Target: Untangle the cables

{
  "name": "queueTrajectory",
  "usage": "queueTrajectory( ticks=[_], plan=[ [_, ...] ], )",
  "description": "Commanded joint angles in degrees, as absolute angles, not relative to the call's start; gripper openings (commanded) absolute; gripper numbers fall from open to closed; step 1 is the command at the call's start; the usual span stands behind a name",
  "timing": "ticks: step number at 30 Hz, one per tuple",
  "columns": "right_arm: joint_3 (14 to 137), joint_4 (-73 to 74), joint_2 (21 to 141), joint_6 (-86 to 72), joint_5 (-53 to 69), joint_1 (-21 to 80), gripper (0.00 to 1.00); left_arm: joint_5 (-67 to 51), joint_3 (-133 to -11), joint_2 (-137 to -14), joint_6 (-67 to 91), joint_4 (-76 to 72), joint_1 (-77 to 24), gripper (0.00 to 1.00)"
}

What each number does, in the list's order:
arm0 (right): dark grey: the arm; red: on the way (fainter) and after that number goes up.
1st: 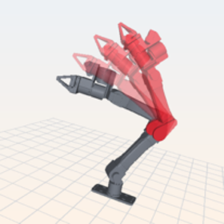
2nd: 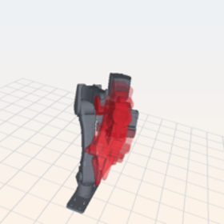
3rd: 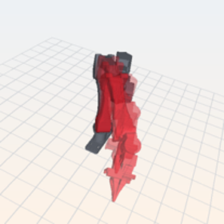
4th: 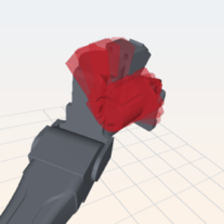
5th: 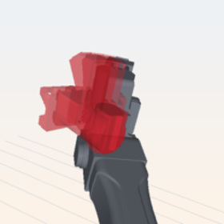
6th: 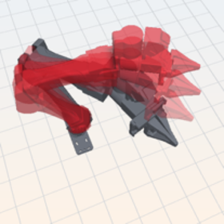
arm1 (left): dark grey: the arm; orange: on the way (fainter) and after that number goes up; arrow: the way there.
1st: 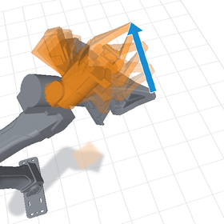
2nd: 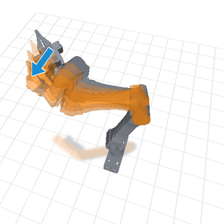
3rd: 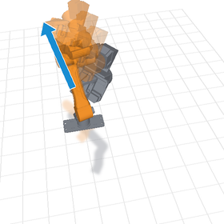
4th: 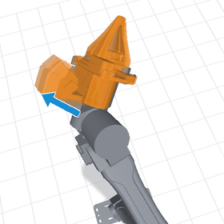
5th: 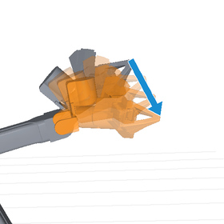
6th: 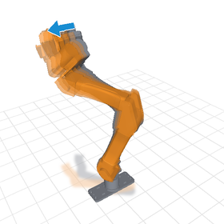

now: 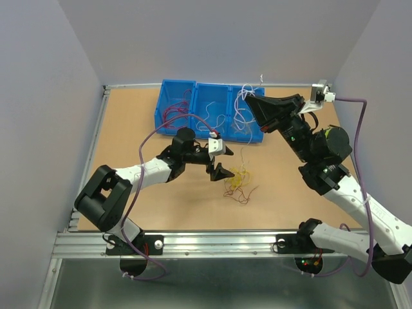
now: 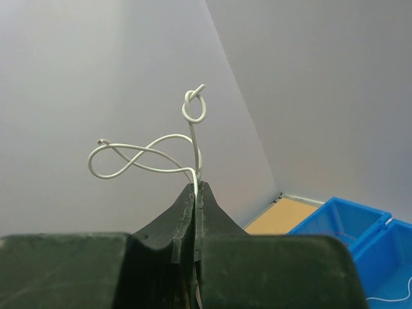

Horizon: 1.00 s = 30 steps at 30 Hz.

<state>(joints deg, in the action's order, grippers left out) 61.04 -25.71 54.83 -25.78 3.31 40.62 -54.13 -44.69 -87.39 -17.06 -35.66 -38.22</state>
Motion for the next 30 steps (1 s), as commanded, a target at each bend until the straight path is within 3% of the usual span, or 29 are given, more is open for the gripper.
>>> queueTrajectory(
  ticks=[1,8,17,21,25,30],
  plan=[
    [67.8,-30.8,56.3,-25.9,1.2,41.0,0.01,-53.6,-46.7,-86.8,-17.1,-37.4,-38.6,0.95],
    [73.9,-34.4,61.7,-29.1,3.9,41.0,0.01,-51.7,-48.1,-89.1,-14.0,-39.2,-39.0,0.95],
    [72.6,-39.3,63.9,-32.1,3.5,41.0,0.00,-44.2,-47.5,-89.4,-8.6,-50.5,-42.3,0.95],
    [75.2,-41.3,66.2,-33.7,3.9,41.0,0.00,-42.5,-48.5,-92.8,-10.5,-49.1,-43.7,0.91],
    [82.3,-43.1,69.2,-33.7,4.0,41.0,0.01,-42.7,-50.1,-96.4,-10.9,-46.8,-43.6,0.87],
    [100.2,-43.9,76.6,-30.0,0.3,41.0,0.01,-43.6,-53.3,-100.7,-11.1,-42.6,-43.7,0.76]
  ],
)
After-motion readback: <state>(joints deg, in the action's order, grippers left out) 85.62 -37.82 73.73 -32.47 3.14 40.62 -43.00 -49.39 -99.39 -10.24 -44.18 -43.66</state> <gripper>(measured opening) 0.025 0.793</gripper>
